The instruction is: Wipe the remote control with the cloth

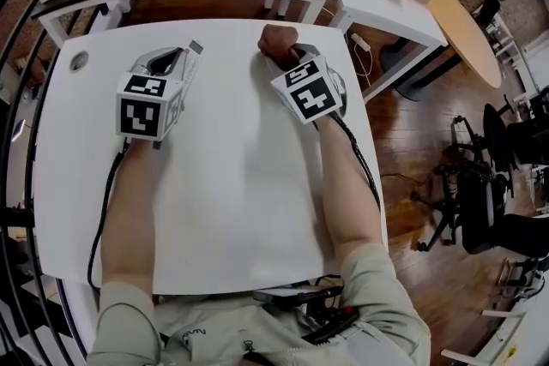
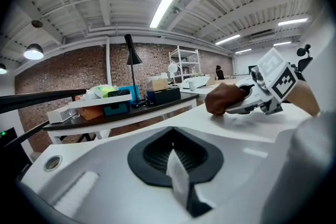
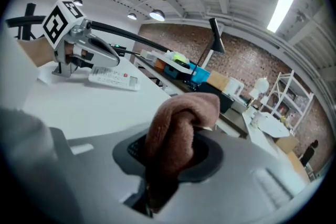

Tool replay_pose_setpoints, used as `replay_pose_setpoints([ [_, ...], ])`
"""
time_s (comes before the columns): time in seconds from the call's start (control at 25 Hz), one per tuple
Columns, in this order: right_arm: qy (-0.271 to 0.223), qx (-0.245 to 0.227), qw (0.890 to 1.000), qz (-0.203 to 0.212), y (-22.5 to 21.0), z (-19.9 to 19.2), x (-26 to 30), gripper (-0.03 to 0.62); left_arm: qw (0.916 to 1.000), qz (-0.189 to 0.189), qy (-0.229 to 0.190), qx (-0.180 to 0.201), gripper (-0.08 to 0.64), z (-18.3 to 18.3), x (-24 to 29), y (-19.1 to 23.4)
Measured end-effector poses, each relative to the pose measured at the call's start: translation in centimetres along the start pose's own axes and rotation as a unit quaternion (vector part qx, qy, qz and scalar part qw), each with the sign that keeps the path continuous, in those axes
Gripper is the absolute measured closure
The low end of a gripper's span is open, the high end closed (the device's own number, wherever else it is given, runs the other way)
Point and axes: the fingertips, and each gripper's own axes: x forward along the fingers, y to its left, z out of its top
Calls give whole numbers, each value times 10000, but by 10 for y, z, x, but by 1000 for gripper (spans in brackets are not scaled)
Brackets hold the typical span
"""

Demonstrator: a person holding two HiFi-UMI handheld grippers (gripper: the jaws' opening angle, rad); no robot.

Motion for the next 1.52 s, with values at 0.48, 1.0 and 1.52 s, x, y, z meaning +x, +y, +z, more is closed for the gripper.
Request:
replay_pose_setpoints([
  [0.48, 359, -176, 9990, 174, 8, -16, 11, 418, 9992, 325, 189, 99, 554, -12, 9, 12],
  [1.0, -1208, 505, 9905, -418, -9, 40, -89, 346, 9927, 415, -1102, -263, 426, 51, -59, -3],
  [1.52, -2851, 644, 9504, -1066, 44, 76, -250, 588, 9626, 557, -2639, -267, 557, 90, -225, -66],
])
